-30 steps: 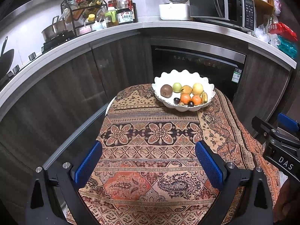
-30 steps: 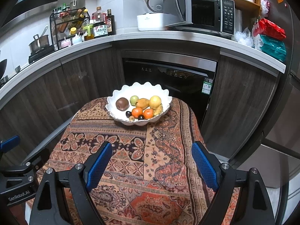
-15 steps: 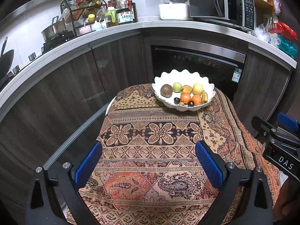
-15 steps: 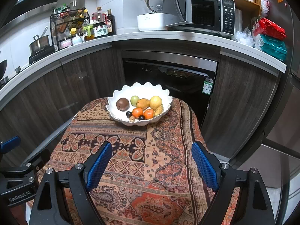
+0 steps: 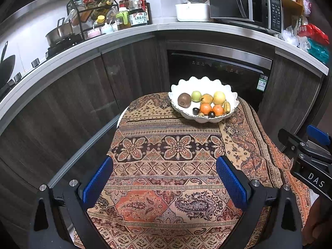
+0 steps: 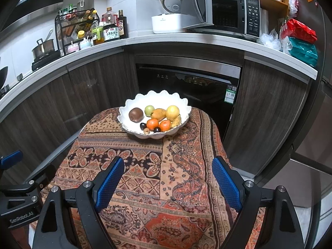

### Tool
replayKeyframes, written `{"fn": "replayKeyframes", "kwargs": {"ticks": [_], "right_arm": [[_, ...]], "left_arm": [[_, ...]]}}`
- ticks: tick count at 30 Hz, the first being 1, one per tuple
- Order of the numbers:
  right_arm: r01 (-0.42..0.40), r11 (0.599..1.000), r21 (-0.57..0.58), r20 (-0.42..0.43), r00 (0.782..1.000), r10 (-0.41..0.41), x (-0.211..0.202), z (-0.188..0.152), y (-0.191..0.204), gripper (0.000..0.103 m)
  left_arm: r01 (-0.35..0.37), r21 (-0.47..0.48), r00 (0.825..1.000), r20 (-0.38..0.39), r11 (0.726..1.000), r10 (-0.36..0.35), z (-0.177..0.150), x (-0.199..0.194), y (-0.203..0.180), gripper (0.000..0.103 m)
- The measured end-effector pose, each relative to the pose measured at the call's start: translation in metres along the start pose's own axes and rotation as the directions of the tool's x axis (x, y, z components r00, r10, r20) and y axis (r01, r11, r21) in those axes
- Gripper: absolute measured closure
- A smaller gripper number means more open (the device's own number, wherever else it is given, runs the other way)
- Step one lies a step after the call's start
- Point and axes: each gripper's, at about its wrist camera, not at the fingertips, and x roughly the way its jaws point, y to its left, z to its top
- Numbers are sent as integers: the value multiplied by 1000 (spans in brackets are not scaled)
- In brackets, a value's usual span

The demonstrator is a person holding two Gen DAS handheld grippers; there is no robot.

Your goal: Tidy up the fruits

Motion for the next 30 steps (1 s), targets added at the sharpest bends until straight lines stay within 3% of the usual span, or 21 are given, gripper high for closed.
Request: {"fn": "replayKeyframes", "kwargs": {"ticks": [14, 30], "right_arm": [[-4, 1000, 6, 1, 1000, 4, 0, -1, 2, 16], [-2, 1000, 10, -13, 1000, 2, 5, -5, 6, 16]], "left_arm": [[-11, 10, 1000, 22, 1000, 11, 1, -4, 3, 3], [12, -4, 1000, -16, 1000, -12, -3, 6, 4, 3]]}}
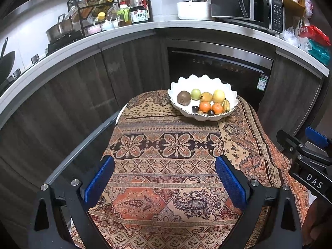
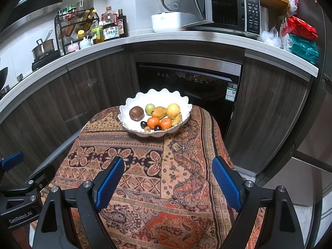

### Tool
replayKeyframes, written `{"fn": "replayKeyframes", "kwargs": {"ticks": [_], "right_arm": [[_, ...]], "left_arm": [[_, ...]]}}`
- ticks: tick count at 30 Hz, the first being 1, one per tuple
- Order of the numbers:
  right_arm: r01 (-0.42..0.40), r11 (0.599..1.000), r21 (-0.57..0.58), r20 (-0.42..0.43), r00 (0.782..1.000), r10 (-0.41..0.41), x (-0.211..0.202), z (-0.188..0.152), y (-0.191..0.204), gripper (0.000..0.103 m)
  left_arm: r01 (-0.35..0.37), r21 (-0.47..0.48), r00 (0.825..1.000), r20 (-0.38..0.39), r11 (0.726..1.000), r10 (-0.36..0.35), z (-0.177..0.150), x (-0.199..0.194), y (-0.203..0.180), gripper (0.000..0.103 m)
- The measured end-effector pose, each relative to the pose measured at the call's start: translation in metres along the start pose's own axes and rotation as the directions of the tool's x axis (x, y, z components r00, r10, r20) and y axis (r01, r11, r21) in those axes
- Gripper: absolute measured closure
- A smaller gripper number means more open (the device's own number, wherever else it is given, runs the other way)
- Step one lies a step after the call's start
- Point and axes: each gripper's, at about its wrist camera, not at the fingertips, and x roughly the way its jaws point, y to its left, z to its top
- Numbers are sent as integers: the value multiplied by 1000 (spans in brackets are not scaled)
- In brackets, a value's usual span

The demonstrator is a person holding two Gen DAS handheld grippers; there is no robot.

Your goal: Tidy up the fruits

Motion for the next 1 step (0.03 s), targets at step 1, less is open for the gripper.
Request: {"fn": "replayKeyframes", "kwargs": {"ticks": [1], "right_arm": [[0, 1000, 0, -1, 1000, 0, 1, 0, 0, 16]], "left_arm": [[0, 0, 1000, -3, 1000, 0, 0, 1, 0, 3]]}}
